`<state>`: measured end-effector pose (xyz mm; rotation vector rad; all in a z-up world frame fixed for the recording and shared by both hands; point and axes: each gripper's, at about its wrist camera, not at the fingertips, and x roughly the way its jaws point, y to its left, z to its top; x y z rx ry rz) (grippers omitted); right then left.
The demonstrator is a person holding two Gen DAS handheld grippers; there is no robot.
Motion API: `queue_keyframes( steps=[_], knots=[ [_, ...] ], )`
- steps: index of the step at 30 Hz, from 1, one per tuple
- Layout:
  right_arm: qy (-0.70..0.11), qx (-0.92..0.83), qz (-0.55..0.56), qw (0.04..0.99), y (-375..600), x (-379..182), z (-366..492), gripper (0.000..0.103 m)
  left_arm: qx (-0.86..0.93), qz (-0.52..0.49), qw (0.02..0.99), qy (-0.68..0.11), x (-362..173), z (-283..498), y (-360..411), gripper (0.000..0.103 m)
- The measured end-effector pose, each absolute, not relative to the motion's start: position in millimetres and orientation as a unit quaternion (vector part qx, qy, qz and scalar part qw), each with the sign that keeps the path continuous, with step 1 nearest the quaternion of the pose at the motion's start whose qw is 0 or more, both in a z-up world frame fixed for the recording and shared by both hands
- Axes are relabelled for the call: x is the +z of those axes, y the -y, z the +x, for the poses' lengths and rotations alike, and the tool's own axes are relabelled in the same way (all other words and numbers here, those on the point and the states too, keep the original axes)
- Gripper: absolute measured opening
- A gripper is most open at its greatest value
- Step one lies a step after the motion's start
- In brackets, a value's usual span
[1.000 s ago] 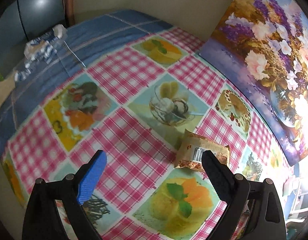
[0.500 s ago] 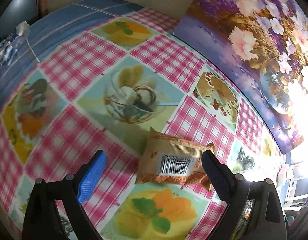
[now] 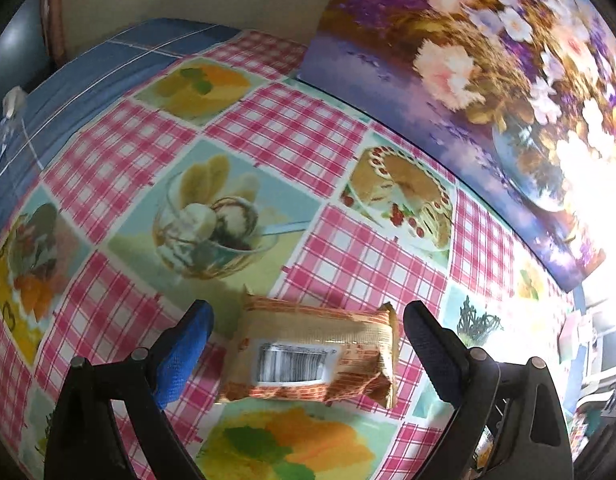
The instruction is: Organize snacks
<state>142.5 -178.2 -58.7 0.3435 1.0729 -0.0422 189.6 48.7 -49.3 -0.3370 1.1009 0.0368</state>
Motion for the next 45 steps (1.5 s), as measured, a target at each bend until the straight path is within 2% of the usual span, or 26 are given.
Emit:
queue_keyframes(
  steps=[6,11,13,15,27,29,31,40,45],
  knots=[
    [-0.511,-0.027,0.161,0.844,183,-52,135,0.081,0.01,-0.109,0.836,-0.537,-58,191,-31,0.096],
    [-0.511,-0.028,0.163,0.843,184,-48,130,0.081,0.012,-0.104,0.833,-0.543,-65,190,-32,0.096],
    [-0.514,-0.033,0.167,0.841,186,-48,129,0.081,0.014,-0.093,0.837,-0.54,-64,190,-31,0.095],
    [-0.519,-0.037,0.171,0.837,188,-49,128,0.081,0.014,-0.085,0.839,-0.537,-62,189,-29,0.087],
    [-0.542,-0.042,0.182,0.82,186,-59,126,0.081,0.009,-0.095,0.839,-0.536,-60,185,-34,0.083],
    [-0.544,-0.043,0.173,0.82,184,-60,127,0.079,0.01,-0.096,0.839,-0.536,-60,184,-34,0.082],
    [-0.546,-0.05,0.16,0.821,181,-61,127,0.065,0.012,-0.095,0.838,-0.537,-59,183,-35,0.082],
    [-0.547,-0.049,0.157,0.821,181,-57,123,0.058,0.026,-0.093,0.839,-0.536,-54,177,-36,0.079],
    [-0.55,-0.048,0.155,0.819,181,-54,116,0.058,0.027,-0.092,0.837,-0.539,-52,171,-33,0.079]
  ],
)
